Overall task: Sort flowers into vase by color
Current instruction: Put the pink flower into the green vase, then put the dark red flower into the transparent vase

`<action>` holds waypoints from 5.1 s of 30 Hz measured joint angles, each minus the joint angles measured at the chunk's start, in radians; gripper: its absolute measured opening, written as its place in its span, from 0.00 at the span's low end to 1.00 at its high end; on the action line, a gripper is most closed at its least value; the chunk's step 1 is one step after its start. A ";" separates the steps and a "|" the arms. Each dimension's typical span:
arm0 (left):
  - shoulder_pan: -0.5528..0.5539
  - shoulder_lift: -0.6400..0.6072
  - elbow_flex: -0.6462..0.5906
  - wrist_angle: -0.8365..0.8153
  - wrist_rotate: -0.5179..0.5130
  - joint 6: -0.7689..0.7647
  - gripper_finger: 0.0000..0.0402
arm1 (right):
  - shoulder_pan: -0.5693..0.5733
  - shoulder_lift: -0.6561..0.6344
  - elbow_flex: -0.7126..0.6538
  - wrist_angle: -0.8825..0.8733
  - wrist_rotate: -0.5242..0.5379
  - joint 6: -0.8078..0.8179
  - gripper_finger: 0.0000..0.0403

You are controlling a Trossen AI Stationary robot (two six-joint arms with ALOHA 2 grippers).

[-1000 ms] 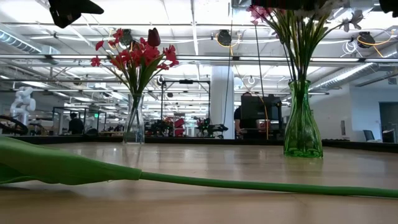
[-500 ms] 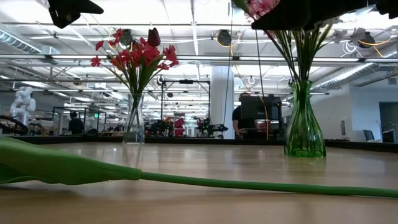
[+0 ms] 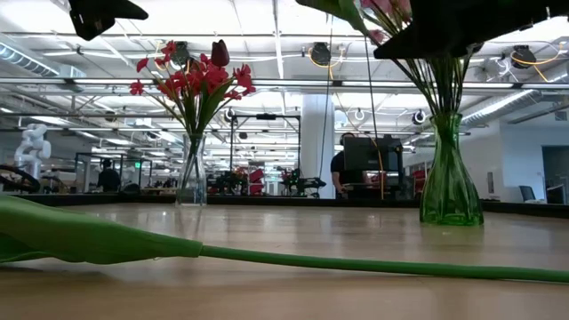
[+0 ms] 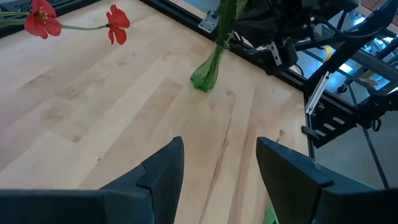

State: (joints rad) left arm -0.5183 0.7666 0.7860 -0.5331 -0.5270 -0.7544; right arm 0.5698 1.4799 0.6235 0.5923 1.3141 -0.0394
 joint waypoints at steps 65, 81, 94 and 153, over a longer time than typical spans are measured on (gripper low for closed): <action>0.114 0.625 0.000 0.940 0.062 0.217 0.51 | 0.171 -0.158 0.005 -0.197 -0.010 0.158 0.18; 0.128 0.827 0.197 0.940 0.074 0.270 0.51 | 0.272 -0.174 0.005 -0.247 0.052 0.140 0.45; 0.128 0.842 0.220 0.938 0.075 0.320 0.51 | 0.462 -0.243 0.005 -0.247 0.100 0.091 0.33; -0.239 1.040 0.222 0.214 0.586 -0.250 0.33 | 0.439 -0.110 0.004 -0.855 -0.843 1.681 0.00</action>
State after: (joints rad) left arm -0.7575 1.8066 1.0085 -0.3190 0.0591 -1.0048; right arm 1.0092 1.3703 0.6273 -0.2626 0.4710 1.6417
